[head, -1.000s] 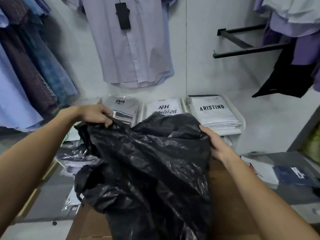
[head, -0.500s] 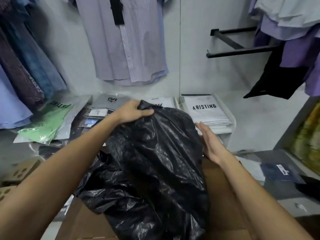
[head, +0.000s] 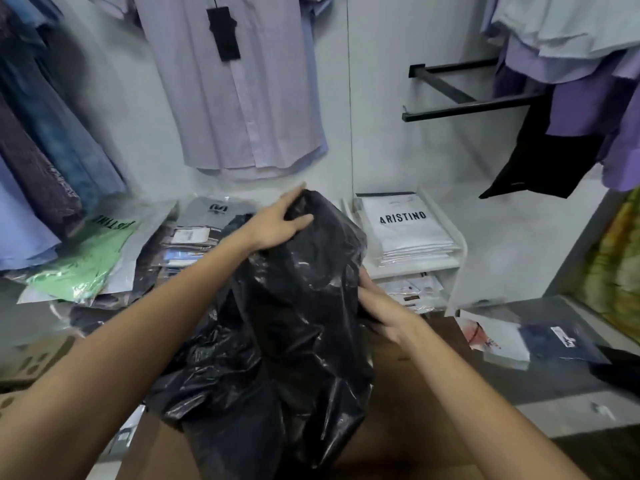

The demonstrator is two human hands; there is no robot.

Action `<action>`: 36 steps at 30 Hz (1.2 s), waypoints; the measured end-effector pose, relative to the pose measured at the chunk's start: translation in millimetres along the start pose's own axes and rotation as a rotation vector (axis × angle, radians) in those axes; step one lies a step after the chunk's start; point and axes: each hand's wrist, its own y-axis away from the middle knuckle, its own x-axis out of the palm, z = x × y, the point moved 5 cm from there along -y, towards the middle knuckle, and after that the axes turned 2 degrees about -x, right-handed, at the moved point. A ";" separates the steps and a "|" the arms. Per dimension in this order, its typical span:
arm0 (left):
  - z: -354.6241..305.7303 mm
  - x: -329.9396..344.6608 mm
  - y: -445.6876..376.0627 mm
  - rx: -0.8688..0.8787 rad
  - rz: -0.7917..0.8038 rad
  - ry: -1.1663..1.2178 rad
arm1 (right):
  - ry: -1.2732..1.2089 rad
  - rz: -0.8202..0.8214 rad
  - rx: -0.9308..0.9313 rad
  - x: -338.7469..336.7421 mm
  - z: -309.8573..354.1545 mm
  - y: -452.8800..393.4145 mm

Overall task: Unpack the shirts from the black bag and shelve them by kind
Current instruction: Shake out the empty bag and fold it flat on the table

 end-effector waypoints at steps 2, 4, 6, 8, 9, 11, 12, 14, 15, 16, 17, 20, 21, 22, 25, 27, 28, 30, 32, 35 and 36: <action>6.5 21.9 8.2 -0.048 0.113 -0.027 | -0.093 -0.087 0.016 13.7 -5.5 -16.2; 16.9 36.0 17.7 -0.029 0.163 -0.129 | -0.217 -0.117 0.044 30.2 -4.8 -24.7; 26.6 44.3 25.5 0.041 0.203 -0.180 | -0.222 -0.156 0.061 44.2 4.2 -23.1; 27.9 38.0 32.3 0.088 0.188 -0.165 | -0.195 -0.198 0.019 51.2 13.1 -23.3; 24.8 28.8 33.5 0.092 0.121 -0.139 | -0.188 -0.194 -0.024 53.8 17.7 -26.2; 15.6 2.1 40.1 0.032 -0.100 0.015 | -0.106 -0.244 -0.106 51.9 24.9 -30.9; 13.9 -10.0 43.8 -0.049 -0.165 0.128 | -0.028 -0.292 -0.121 47.5 26.1 -34.3; 5.4 -21.2 56.7 -0.169 -0.082 0.276 | 0.120 -0.415 -0.162 35.2 29.4 -38.5; 0.9 -17.7 63.9 -0.190 0.037 0.281 | 0.195 -0.473 -0.193 28.8 31.2 -40.4; -2.7 -10.9 70.3 -0.187 0.144 0.213 | 0.269 -0.523 -0.215 23.7 33.2 -41.2; -1.6 -5.0 72.5 -0.171 0.188 0.086 | 0.305 -0.543 -0.239 21.5 35.5 -41.2; 8.5 -7.6 63.5 -0.141 0.084 -0.134 | 0.258 -0.507 -0.253 16.0 33.8 -43.7; 13.1 -12.8 59.0 -0.138 0.030 -0.131 | 0.225 -0.492 -0.236 11.1 31.5 -43.1; 16.5 -18.8 56.3 -0.136 -0.018 -0.128 | 0.189 -0.472 -0.217 5.1 28.8 -41.8; 30.8 -20.6 46.5 -0.140 -0.013 -0.147 | 0.106 -0.424 -0.191 -10.5 25.4 -37.5; 34.8 -13.5 40.3 -0.121 0.024 -0.123 | -0.054 -0.369 -0.203 -13.0 23.6 -35.2; 34.3 -11.9 37.7 -0.101 0.017 -0.054 | -0.149 -0.325 -0.186 -12.3 20.4 -32.9; 31.0 -14.6 35.1 -0.114 -0.010 0.204 | -0.096 -0.256 -0.091 -13.6 9.2 -29.2; 28.8 -15.3 34.5 -0.160 0.022 0.503 | 0.095 -0.175 0.025 -12.8 -3.2 -25.6; 18.9 -8.2 36.5 -0.181 0.155 0.751 | 0.218 -0.099 0.044 -1.5 -7.5 -25.2; 14.6 -5.0 38.5 -0.181 0.207 0.799 | 0.246 -0.097 0.025 3.5 -4.8 -27.6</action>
